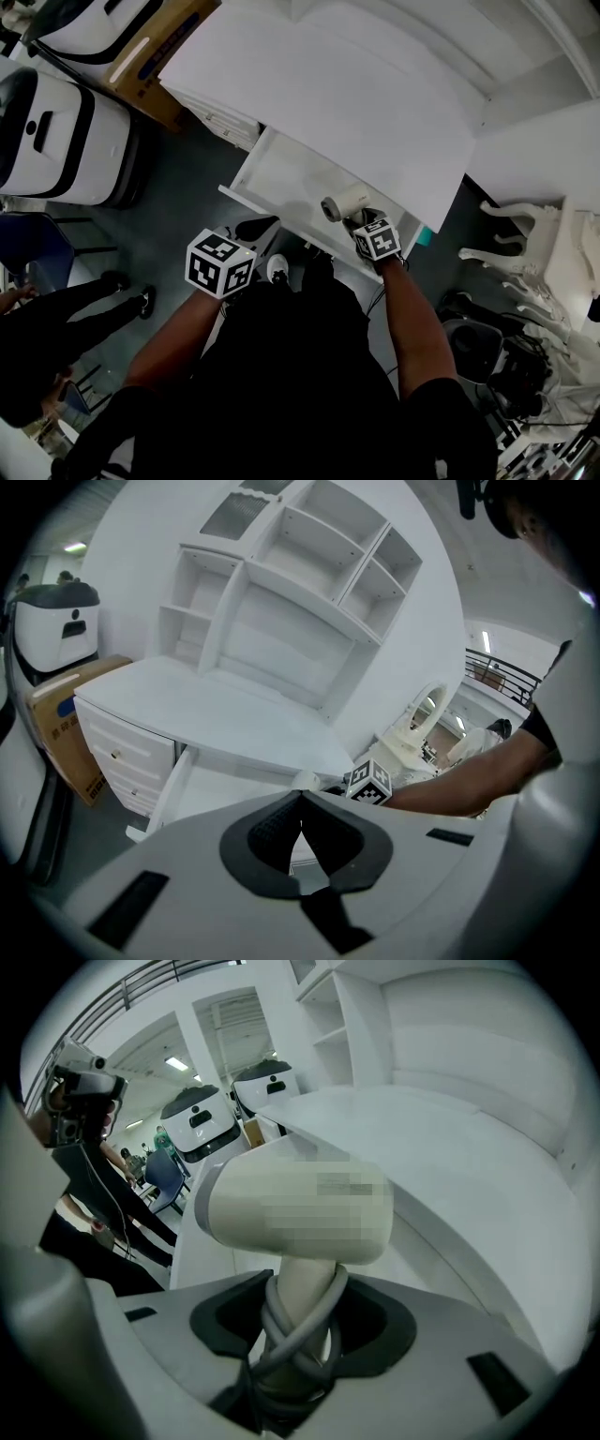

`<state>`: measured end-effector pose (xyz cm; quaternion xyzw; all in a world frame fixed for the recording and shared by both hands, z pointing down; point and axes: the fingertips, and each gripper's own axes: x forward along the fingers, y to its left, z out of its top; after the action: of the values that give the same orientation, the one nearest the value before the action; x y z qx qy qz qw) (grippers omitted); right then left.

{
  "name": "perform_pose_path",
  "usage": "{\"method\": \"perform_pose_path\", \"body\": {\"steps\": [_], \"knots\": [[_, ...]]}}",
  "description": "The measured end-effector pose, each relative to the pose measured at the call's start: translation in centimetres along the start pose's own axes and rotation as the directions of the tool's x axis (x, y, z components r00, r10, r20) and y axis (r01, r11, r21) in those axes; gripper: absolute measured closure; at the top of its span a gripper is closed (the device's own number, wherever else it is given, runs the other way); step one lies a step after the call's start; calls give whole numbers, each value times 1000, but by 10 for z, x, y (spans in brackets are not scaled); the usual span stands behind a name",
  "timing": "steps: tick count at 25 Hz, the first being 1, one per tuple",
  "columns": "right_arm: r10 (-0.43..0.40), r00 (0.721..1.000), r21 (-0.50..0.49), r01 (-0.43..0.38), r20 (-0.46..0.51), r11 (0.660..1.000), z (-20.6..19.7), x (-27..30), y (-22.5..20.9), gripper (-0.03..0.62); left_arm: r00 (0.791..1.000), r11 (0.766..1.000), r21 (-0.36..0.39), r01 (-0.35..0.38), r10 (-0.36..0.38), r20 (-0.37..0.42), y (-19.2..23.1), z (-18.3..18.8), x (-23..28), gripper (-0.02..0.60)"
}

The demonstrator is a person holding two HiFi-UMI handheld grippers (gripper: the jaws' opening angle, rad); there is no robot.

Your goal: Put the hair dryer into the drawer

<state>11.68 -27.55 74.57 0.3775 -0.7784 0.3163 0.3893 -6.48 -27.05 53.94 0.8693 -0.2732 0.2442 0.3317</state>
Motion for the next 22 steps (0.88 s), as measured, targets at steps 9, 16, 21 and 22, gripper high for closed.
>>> {"method": "perform_pose_path", "body": {"steps": [9,16,21,22], "knots": [[-34,995,35,37,-98,999,-19,31,-24,384,999,999,-21,-35,34,-5,8,-1,2,577],[-100,982,51,110,-161,993,-28,46,-51,384,998,997,-43,-66,65,-20,13,-2,5,577],[-150,976,58,161,-159,985,-28,51,-64,384,996,994,-61,-89,88,-29,19,-5,4,577],[-151,976,64,163,-159,985,-27,52,-65,384,995,994,-64,-94,92,-29,20,-6,4,577]]}}
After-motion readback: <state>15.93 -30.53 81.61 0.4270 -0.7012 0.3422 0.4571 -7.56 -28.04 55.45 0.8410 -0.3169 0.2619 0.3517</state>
